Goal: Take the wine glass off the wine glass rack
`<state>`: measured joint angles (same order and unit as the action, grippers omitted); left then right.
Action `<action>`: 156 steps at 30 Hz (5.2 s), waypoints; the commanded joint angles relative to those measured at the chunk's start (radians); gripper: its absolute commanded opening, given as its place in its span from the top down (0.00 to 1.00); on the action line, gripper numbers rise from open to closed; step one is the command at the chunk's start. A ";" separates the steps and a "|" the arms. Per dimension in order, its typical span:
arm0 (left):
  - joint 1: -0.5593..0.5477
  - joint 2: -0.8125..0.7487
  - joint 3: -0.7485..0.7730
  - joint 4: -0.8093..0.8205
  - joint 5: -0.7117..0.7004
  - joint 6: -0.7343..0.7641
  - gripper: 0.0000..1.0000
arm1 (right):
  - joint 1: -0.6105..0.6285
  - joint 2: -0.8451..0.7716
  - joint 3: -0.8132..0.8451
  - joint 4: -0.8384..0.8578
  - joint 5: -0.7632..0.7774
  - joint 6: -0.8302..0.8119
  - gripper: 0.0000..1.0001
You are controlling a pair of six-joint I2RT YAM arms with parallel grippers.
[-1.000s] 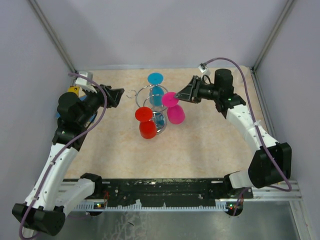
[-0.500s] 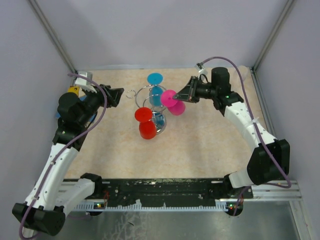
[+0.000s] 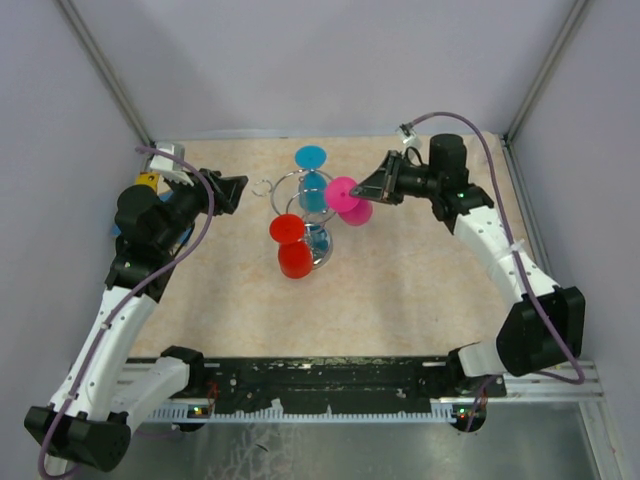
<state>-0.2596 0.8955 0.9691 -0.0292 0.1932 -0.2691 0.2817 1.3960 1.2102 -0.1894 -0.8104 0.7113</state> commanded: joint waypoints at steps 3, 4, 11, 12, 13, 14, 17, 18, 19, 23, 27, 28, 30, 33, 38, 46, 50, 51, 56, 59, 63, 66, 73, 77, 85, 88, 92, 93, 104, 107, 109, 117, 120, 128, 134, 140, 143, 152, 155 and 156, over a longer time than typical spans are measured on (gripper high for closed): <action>-0.004 -0.021 0.013 0.014 -0.003 -0.001 0.23 | -0.076 -0.084 -0.032 0.053 -0.056 0.034 1.00; -0.003 -0.021 0.013 0.014 -0.004 -0.001 0.23 | -0.086 -0.089 -0.038 0.055 -0.063 0.035 1.00; -0.005 -0.017 0.021 0.008 -0.001 0.001 0.23 | -0.130 -0.125 -0.081 0.046 -0.096 0.026 1.00; -0.004 -0.016 0.022 0.009 0.000 0.002 0.23 | -0.135 -0.132 -0.087 0.041 -0.098 0.022 1.00; -0.004 -0.016 0.022 0.009 -0.001 0.001 0.23 | -0.142 -0.140 -0.093 0.034 -0.099 0.017 1.00; -0.004 -0.016 0.021 0.007 0.000 0.001 0.23 | -0.150 -0.149 -0.099 0.029 -0.103 0.013 1.00; -0.004 -0.017 0.020 0.005 -0.001 0.001 0.23 | -0.181 -0.169 -0.118 0.008 -0.123 -0.003 1.00; -0.004 -0.017 0.020 0.005 -0.001 0.001 0.23 | -0.195 -0.179 -0.122 -0.003 -0.126 -0.009 1.00; -0.004 -0.019 0.020 0.004 -0.004 0.002 0.23 | -0.209 -0.186 -0.126 -0.015 -0.130 -0.017 1.00; -0.004 -0.027 0.016 0.002 -0.011 0.005 0.23 | -0.280 -0.208 -0.138 -0.043 -0.149 -0.041 1.00; -0.004 -0.034 0.010 0.002 -0.016 0.007 0.23 | -0.305 -0.196 -0.090 -0.114 -0.077 -0.119 1.00; -0.004 -0.035 0.007 0.002 -0.016 0.007 0.23 | -0.305 -0.190 -0.076 -0.115 -0.054 -0.135 1.00; -0.004 -0.038 0.004 0.003 -0.013 0.006 0.23 | -0.304 -0.172 -0.047 -0.116 0.004 -0.168 1.00; -0.004 -0.043 0.003 0.005 -0.011 0.004 0.22 | -0.305 -0.126 0.004 -0.118 0.102 -0.212 1.00; -0.004 -0.049 -0.005 0.009 -0.014 0.004 0.22 | -0.298 -0.025 0.086 -0.100 0.226 -0.277 1.00; -0.004 -0.034 -0.017 0.029 0.010 -0.014 0.22 | -0.141 0.298 0.464 -0.264 0.512 -0.395 1.00; -0.003 -0.036 -0.013 0.028 0.005 -0.008 0.22 | -0.055 0.531 0.751 -0.400 0.739 -0.479 1.00; -0.004 -0.037 -0.013 0.027 0.002 -0.007 0.22 | -0.037 0.586 0.834 -0.435 0.799 -0.499 1.00; -0.004 -0.040 -0.015 0.025 0.000 -0.003 0.22 | 0.016 0.882 1.289 -0.587 1.115 -0.608 1.00; -0.004 -0.040 -0.015 0.025 -0.004 -0.001 0.22 | 0.031 0.962 1.337 -0.543 1.285 -0.696 1.00; -0.004 -0.034 -0.016 0.025 -0.005 0.003 0.21 | 0.078 0.946 1.143 -0.288 1.534 -0.945 1.00; -0.004 -0.030 -0.017 0.027 0.001 0.002 0.21 | 0.086 0.963 1.072 -0.175 1.599 -1.074 1.00; -0.004 -0.026 -0.019 0.029 0.006 -0.001 0.21 | 0.127 0.997 0.827 0.236 1.741 -1.428 1.00; -0.004 -0.029 -0.022 0.029 0.003 0.002 0.21 | 0.139 1.038 0.747 0.373 1.784 -1.544 1.00; -0.004 -0.022 -0.027 0.036 0.024 -0.003 0.20 | 0.139 1.106 0.709 0.485 1.792 -1.627 1.00; -0.004 -0.021 -0.026 0.037 0.024 -0.003 0.20 | 0.139 1.129 0.699 0.496 1.787 -1.636 1.00; -0.004 -0.021 -0.028 0.037 0.020 -0.001 0.20 | 0.137 1.165 0.676 0.528 1.778 -1.668 1.00; -0.004 -0.021 -0.027 0.037 0.018 0.002 0.20 | 0.137 1.169 0.666 0.532 1.770 -1.668 1.00; -0.004 -0.009 -0.027 0.037 0.008 0.004 0.19 | 0.134 1.211 0.647 0.494 1.737 -1.683 1.00; -0.004 -0.005 -0.026 0.037 0.012 0.002 0.19 | 0.134 1.207 0.629 0.507 1.735 -1.684 0.95; -0.004 -0.001 -0.024 0.037 0.011 0.000 0.19 | 0.135 1.200 0.607 0.522 1.721 -1.685 0.83; -0.004 0.011 -0.021 0.039 0.006 -0.003 0.20 | 0.137 1.193 0.584 0.517 1.709 -1.654 0.54; -0.004 0.014 -0.022 0.040 0.006 -0.004 0.20 | 0.141 1.188 0.573 0.514 1.703 -1.639 0.53; -0.004 0.021 -0.024 0.041 0.004 -0.003 0.20 | 0.159 1.143 0.520 0.514 1.662 -1.599 0.55; -0.004 0.025 -0.021 0.041 0.005 -0.003 0.20 | 0.188 1.114 0.498 0.492 1.626 -1.566 0.57; -0.004 0.024 -0.023 0.041 0.004 -0.001 0.20 | 0.217 1.059 0.450 0.453 1.554 -1.499 0.58; -0.004 0.025 -0.021 0.040 0.004 -0.001 0.20 | 0.222 1.020 0.441 0.400 1.517 -1.431 0.96; -0.003 0.029 -0.020 0.040 0.008 -0.005 0.20 | 0.220 0.881 0.444 0.286 1.448 -1.252 1.00; -0.004 0.028 -0.018 0.040 0.010 -0.007 0.20 | 0.209 0.868 0.517 0.207 1.431 -1.206 1.00; -0.004 0.029 -0.018 0.040 0.009 -0.007 0.20 | 0.202 0.864 0.539 0.183 1.411 -1.187 1.00</action>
<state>-0.2596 0.9222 0.9489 -0.0219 0.2020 -0.2729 0.5007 2.3482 1.6447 0.0826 0.6544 -0.5823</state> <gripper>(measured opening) 0.802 0.005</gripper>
